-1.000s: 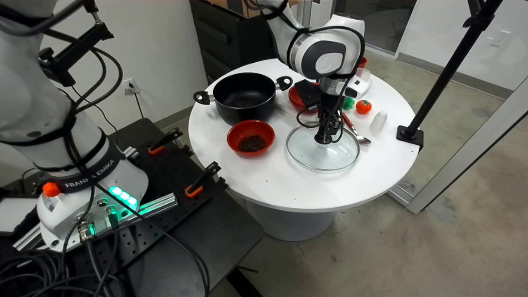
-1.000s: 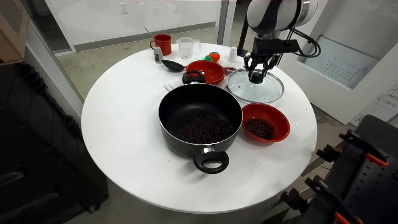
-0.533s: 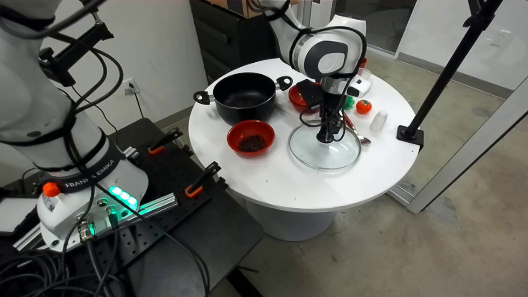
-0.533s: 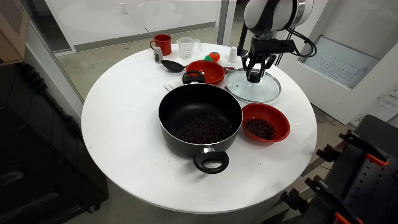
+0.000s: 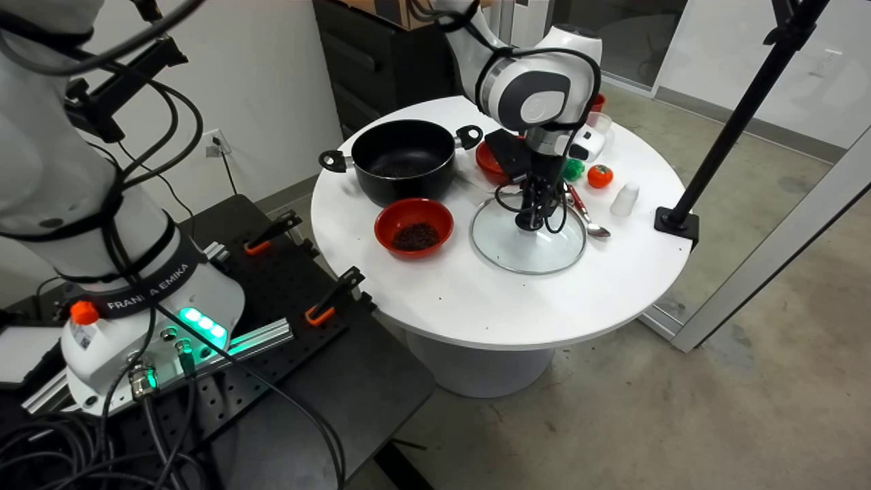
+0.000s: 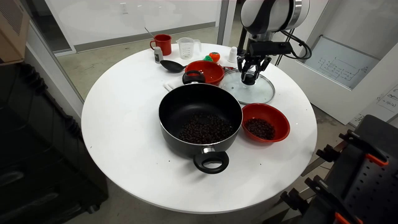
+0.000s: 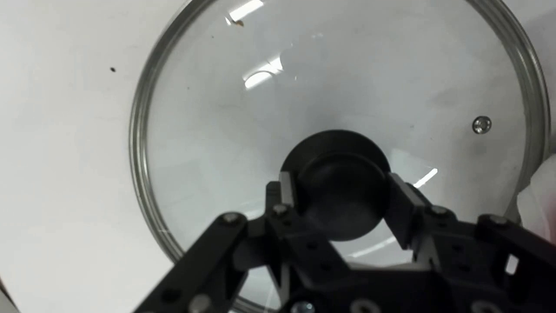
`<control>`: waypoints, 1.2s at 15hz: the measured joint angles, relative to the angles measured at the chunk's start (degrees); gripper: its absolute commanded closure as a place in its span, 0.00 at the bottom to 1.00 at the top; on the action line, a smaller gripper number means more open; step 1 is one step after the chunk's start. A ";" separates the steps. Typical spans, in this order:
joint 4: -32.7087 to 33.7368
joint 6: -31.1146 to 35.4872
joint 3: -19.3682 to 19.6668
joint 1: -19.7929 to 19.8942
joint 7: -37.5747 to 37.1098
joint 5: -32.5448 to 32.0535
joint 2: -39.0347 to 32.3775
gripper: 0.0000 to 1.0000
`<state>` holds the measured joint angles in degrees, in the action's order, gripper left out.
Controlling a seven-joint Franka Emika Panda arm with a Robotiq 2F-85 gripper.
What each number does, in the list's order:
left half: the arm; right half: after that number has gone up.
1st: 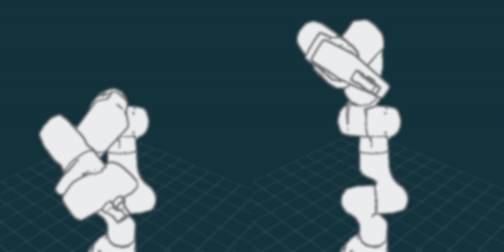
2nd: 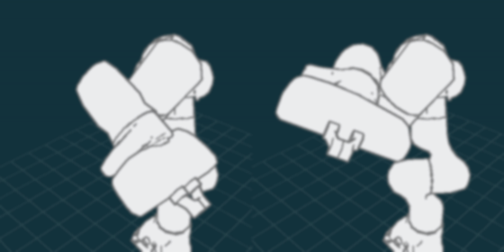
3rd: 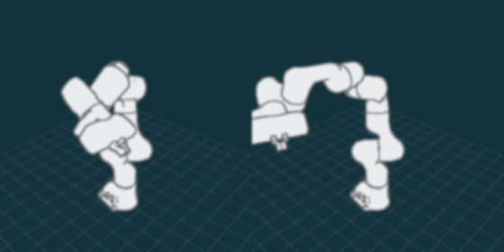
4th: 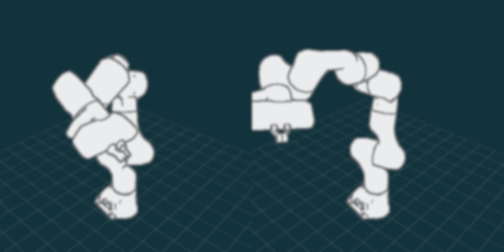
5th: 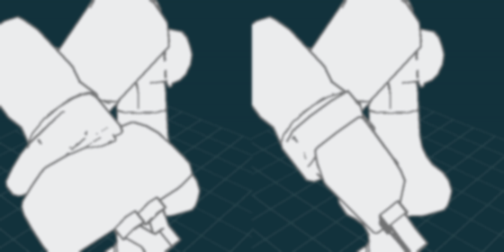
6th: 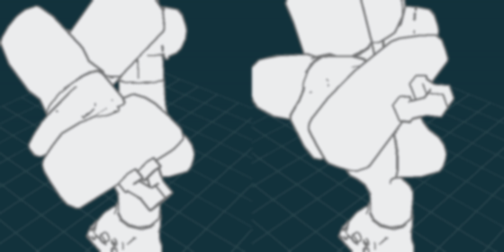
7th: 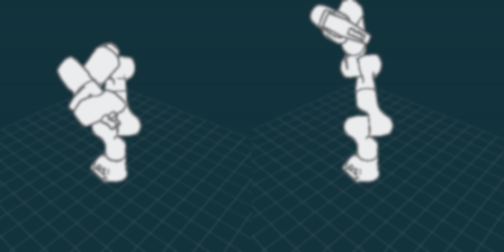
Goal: Remove the lid from the black pot.
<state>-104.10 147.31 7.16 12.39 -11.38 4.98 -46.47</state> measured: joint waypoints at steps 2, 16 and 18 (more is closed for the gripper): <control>0.07 0.00 -0.91 0.63 1.92 0.01 0.02 0.24; -2.12 -0.55 -5.55 3.20 10.46 2.69 4.35 0.00; -4.41 -1.36 -5.73 3.17 10.51 3.03 8.74 0.00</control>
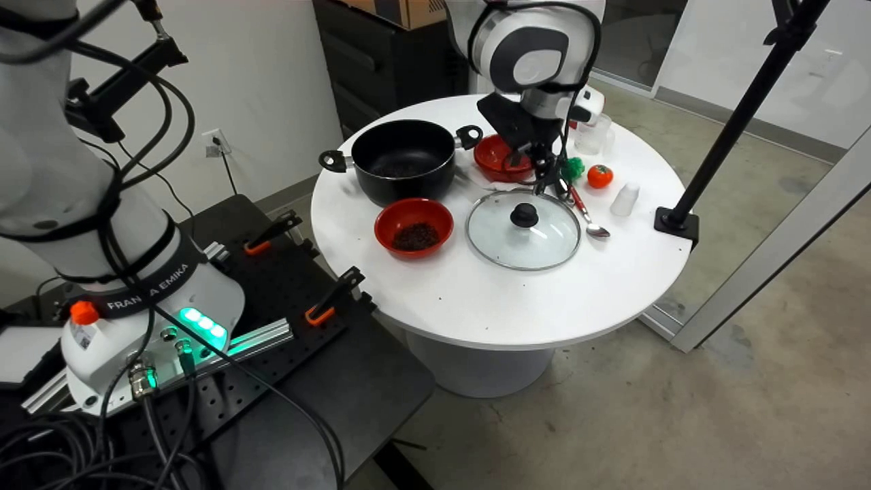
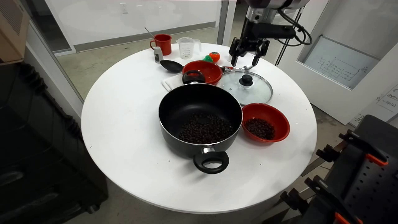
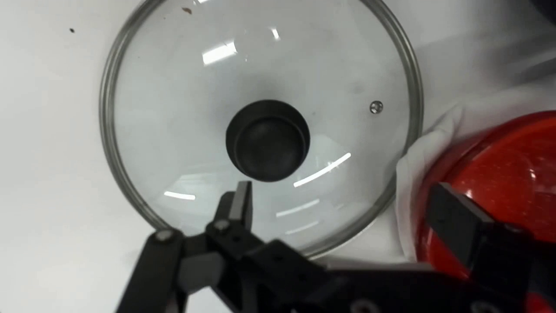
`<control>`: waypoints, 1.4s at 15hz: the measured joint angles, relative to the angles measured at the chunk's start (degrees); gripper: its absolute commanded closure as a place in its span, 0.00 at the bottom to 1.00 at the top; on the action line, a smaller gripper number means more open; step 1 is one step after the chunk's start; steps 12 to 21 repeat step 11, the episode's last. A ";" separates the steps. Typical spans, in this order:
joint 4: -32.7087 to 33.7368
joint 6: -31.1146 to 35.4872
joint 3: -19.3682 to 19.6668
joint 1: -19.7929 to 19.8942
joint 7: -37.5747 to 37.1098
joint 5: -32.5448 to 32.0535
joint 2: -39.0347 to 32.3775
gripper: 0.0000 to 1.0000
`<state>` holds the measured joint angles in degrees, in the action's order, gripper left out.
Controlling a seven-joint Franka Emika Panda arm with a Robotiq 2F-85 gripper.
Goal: Remove the lid from the black pot.
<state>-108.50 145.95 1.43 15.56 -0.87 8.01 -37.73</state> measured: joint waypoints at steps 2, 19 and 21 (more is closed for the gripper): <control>-3.20 -0.70 -0.09 -0.22 0.10 0.08 5.38 0.00; -14.09 -0.73 0.47 -6.22 0.72 -1.67 20.56 0.00; -14.09 -0.73 0.47 -6.22 0.72 -1.67 20.56 0.00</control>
